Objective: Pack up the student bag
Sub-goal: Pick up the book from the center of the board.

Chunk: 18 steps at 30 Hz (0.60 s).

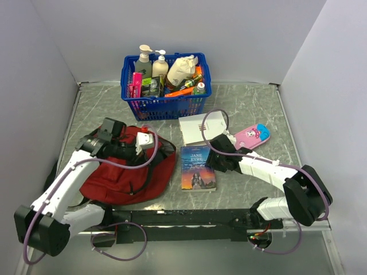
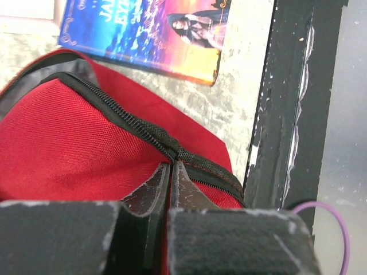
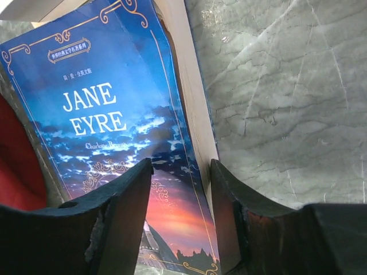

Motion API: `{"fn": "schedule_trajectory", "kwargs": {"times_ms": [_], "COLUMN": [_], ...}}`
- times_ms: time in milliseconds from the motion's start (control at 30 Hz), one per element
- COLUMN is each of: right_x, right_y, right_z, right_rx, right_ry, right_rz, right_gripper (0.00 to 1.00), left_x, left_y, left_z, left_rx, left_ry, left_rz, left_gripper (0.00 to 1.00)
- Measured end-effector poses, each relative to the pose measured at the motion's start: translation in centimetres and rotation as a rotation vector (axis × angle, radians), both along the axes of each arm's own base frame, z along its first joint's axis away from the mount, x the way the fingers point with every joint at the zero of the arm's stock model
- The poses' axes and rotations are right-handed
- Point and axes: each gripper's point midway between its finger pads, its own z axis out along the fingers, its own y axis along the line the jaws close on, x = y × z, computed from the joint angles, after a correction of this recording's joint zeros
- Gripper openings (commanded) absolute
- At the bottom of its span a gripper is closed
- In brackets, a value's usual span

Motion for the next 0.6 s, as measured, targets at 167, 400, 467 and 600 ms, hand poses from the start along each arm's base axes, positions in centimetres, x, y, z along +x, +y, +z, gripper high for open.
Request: {"fn": "schedule_trajectory", "kwargs": {"times_ms": [167, 400, 467, 600], "right_x": [-0.1, -0.9, -0.8, -0.5], "right_y": [1.5, 5.5, 6.1, 7.2], "right_z": [0.5, 2.6, 3.2, 4.2], "right_rx": [0.054, 0.200, 0.234, 0.295], "right_ry": [-0.008, -0.038, -0.048, -0.069], "right_rz": [0.037, 0.131, 0.145, 0.161], "right_gripper": [0.49, 0.49, 0.49, 0.50], "left_x": [0.8, 2.2, 2.4, 2.1], "left_y": [-1.7, -3.1, -3.6, -4.3], "left_z": [-2.0, -5.3, -6.7, -9.4], "left_rx": [0.014, 0.082, 0.121, 0.190], "left_ry": [0.052, 0.103, 0.110, 0.134], "left_rz": [-0.001, 0.036, 0.044, 0.053], "left_gripper": [0.01, 0.01, 0.01, 0.01]}}
